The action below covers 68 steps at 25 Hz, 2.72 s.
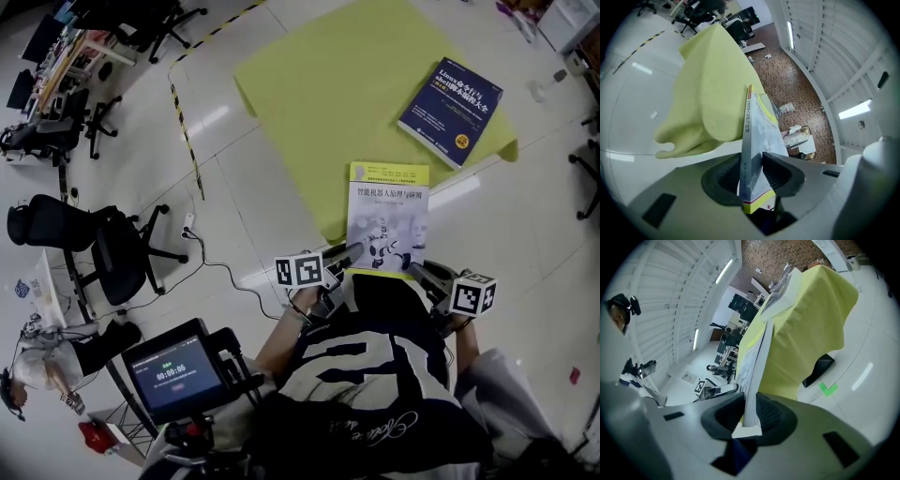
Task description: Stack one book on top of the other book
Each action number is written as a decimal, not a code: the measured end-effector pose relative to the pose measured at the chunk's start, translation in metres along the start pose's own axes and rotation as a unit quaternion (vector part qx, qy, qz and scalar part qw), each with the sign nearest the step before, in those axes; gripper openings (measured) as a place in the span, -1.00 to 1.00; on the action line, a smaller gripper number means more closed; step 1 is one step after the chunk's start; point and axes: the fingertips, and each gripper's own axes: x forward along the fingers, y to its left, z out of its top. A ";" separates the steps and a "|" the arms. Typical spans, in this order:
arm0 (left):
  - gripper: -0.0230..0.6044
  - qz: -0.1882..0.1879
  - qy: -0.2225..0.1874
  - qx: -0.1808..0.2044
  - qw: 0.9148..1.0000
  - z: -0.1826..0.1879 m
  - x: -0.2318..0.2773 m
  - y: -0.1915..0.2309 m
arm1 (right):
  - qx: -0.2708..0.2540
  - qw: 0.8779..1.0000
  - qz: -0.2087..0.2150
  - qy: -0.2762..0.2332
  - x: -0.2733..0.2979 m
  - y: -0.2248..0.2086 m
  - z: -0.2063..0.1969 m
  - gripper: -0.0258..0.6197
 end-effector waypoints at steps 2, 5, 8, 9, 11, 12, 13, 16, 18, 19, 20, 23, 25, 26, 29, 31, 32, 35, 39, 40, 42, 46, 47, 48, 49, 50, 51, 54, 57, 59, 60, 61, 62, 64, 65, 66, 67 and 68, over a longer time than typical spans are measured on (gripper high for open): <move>-0.50 0.014 -0.002 0.021 1.000 -0.005 -0.003 -0.009 | -0.025 1.000 -0.010 0.002 -0.008 0.009 0.000 -0.69; -0.53 0.028 -0.008 0.072 0.997 -0.006 -0.011 -0.023 | -0.061 0.998 -0.013 0.002 -0.014 0.024 0.001 -0.68; -0.53 0.026 -0.027 0.115 0.993 0.010 -0.022 -0.046 | -0.072 0.997 -0.002 -0.012 -0.016 0.040 0.011 -0.66; -0.53 0.025 -0.033 0.123 0.992 0.012 -0.027 -0.059 | -0.073 0.997 0.002 -0.017 -0.022 0.049 0.013 -0.65; -0.52 0.031 -0.039 0.137 0.989 0.011 -0.038 -0.082 | -0.079 0.997 0.008 -0.021 -0.036 0.066 0.012 -0.64; -0.53 0.037 -0.041 0.147 0.988 0.010 -0.042 -0.091 | -0.085 0.996 0.009 -0.022 -0.041 0.072 0.012 -0.63; -0.52 0.041 -0.045 0.160 0.985 0.011 -0.044 -0.099 | -0.093 0.995 0.009 -0.024 -0.044 0.076 0.013 -0.63; -0.53 0.041 -0.063 0.192 0.979 0.021 -0.047 -0.119 | -0.117 0.992 0.011 -0.045 -0.052 0.084 0.026 -0.63; -0.53 0.033 -0.072 0.203 0.976 0.031 -0.045 -0.133 | -0.129 0.989 0.009 -0.065 -0.059 0.091 0.039 -0.63; -0.53 0.028 -0.073 0.211 0.974 0.037 -0.043 -0.139 | -0.135 0.988 0.005 -0.075 -0.062 0.094 0.046 -0.63; -0.53 0.022 -0.073 0.220 0.972 0.044 -0.039 -0.145 | -0.141 0.986 0.002 -0.084 -0.064 0.096 0.054 -0.63; -0.53 0.008 -0.063 0.254 0.965 0.070 -0.018 -0.164 | -0.147 0.982 -0.013 -0.115 -0.072 0.092 0.083 -0.63; -0.53 0.001 -0.050 0.277 0.959 0.090 0.012 -0.183 | -0.145 0.980 -0.028 -0.135 -0.084 0.079 0.112 -0.63; -0.53 -0.002 -0.043 0.289 0.956 0.102 0.034 -0.194 | -0.145 0.978 -0.037 -0.143 -0.093 0.070 0.132 -0.63; -0.52 -0.012 -0.023 0.316 0.948 0.137 0.097 -0.224 | -0.142 0.974 -0.062 -0.165 -0.116 0.041 0.188 -0.63; -0.52 -0.023 -0.008 0.327 0.945 0.147 0.118 -0.226 | -0.135 0.971 -0.079 -0.179 -0.119 0.029 0.201 -0.63; -0.52 -0.027 -0.001 0.332 0.943 0.150 0.126 -0.224 | -0.131 0.970 -0.089 -0.184 -0.117 0.023 0.204 -0.63; -0.52 -0.030 0.019 0.346 0.938 0.156 0.147 -0.215 | -0.118 0.967 -0.113 -0.195 -0.111 0.006 0.210 -0.63; -0.52 -0.024 0.042 0.352 0.935 0.163 0.174 -0.199 | -0.094 0.963 -0.141 -0.208 -0.103 -0.022 0.217 -0.63; -0.52 -0.019 0.048 0.349 0.936 0.164 0.181 -0.193 | -0.085 0.963 -0.146 -0.209 -0.100 -0.030 0.218 -0.63; -0.52 -0.003 0.060 0.348 0.936 0.170 0.197 -0.182 | -0.068 0.964 -0.157 -0.201 -0.093 -0.047 0.225 -0.62; -0.52 0.038 0.072 0.356 0.931 0.191 0.233 -0.172 | -0.033 0.967 -0.167 -0.191 -0.092 -0.078 0.252 -0.62; -0.52 0.041 0.074 0.349 0.933 0.195 0.241 -0.172 | -0.016 0.967 -0.158 -0.200 -0.095 -0.083 0.258 -0.63; -0.52 0.042 0.076 0.339 0.937 0.197 0.246 -0.171 | 0.000 0.966 -0.149 -0.210 -0.098 -0.088 0.262 -0.63; -0.50 0.043 0.077 0.330 0.940 0.197 0.249 -0.168 | 0.013 0.965 -0.143 -0.218 -0.099 -0.093 0.261 -0.63; -0.50 0.043 0.075 0.322 0.943 0.193 0.250 -0.163 | 0.021 0.964 -0.140 -0.224 -0.097 -0.098 0.256 -0.62; -0.49 0.044 0.072 0.319 0.944 0.188 0.248 -0.156 | 0.024 0.963 -0.139 -0.229 -0.094 -0.102 0.247 -0.62; -0.47 0.062 0.059 0.326 0.942 0.171 0.237 -0.134 | 0.018 0.957 -0.162 -0.241 -0.083 -0.116 0.218 -0.58; -0.45 0.098 0.055 0.335 0.936 0.177 0.222 -0.132 | 0.017 0.951 -0.187 -0.246 -0.087 -0.112 0.218 -0.54; -0.45 0.108 0.054 0.328 0.937 0.181 0.208 -0.134 | 0.023 0.950 -0.189 -0.249 -0.092 -0.101 0.222 -0.54; -0.45 0.107 0.053 0.319 0.940 0.179 0.199 -0.133 | 0.025 0.950 -0.186 -0.252 -0.093 -0.095 0.218 -0.54; -0.45 0.105 0.051 0.308 0.944 0.175 0.190 -0.131 | 0.027 0.950 -0.183 -0.254 -0.093 -0.090 0.212 -0.54; -0.45 0.101 0.048 0.298 0.948 0.170 0.180 -0.130 | 0.027 0.950 -0.179 -0.256 -0.093 -0.085 0.205 -0.54; -0.45 0.094 0.037 0.286 0.953 0.158 0.162 -0.133 | 0.027 0.950 -0.171 -0.261 -0.095 -0.074 0.191 -0.54; -0.46 0.089 0.029 0.283 0.954 0.152 0.152 -0.137 | 0.025 0.950 -0.166 -0.263 -0.096 -0.066 0.185 -0.54; -0.46 0.082 0.022 0.281 0.956 0.146 0.142 -0.142 | 0.023 0.950 -0.161 -0.265 -0.097 -0.058 0.179 -0.54; -0.46 0.075 0.014 0.279 0.957 0.139 0.132 -0.147 | 0.018 0.951 -0.157 -0.266 -0.098 -0.049 0.172 -0.54; -0.46 0.069 0.007 0.278 0.958 0.131 0.123 -0.153 | 0.013 0.951 -0.153 -0.267 -0.100 -0.039 0.166 -0.54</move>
